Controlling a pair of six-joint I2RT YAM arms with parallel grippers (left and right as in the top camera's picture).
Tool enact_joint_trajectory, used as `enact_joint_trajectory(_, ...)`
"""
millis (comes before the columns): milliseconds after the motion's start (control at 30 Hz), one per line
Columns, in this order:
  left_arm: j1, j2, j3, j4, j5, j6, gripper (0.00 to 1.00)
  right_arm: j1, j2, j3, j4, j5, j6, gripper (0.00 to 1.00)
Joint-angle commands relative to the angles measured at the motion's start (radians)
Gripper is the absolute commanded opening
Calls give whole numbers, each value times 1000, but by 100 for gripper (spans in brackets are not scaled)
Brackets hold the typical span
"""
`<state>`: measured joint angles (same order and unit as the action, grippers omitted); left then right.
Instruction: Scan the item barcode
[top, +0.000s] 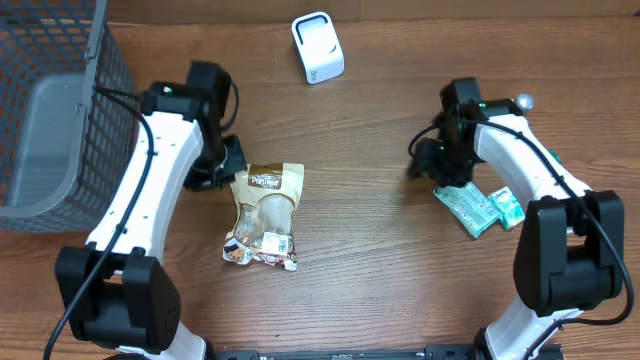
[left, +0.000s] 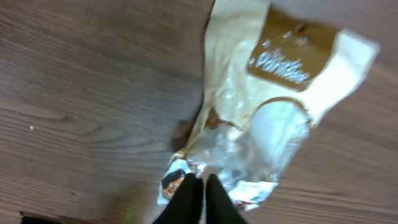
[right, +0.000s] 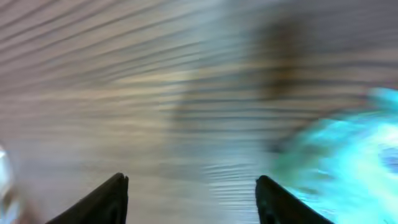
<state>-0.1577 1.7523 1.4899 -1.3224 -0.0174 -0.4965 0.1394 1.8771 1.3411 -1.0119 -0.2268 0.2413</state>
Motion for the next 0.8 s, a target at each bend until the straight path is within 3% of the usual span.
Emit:
enact_joint_trajectory(0, -16, -11, -101, 45, 24, 3, 4, 23, 2, 9, 11, -225, -63, 64)
enact_joint_trajectory(233, -33, -11, -296, 220, 45, 3, 7, 69, 2, 7, 22, -246, -56, 66)
enact_joint_trajectory(533, -43, -11, -368, 333, 202, 2, 6, 149, 2, 7, 24, -247, -55, 79)
enact_joint_trajectory(767, -101, -11, -377, 429, 255, -10, 6, 191, 2, 7, 13, -247, -55, 81)
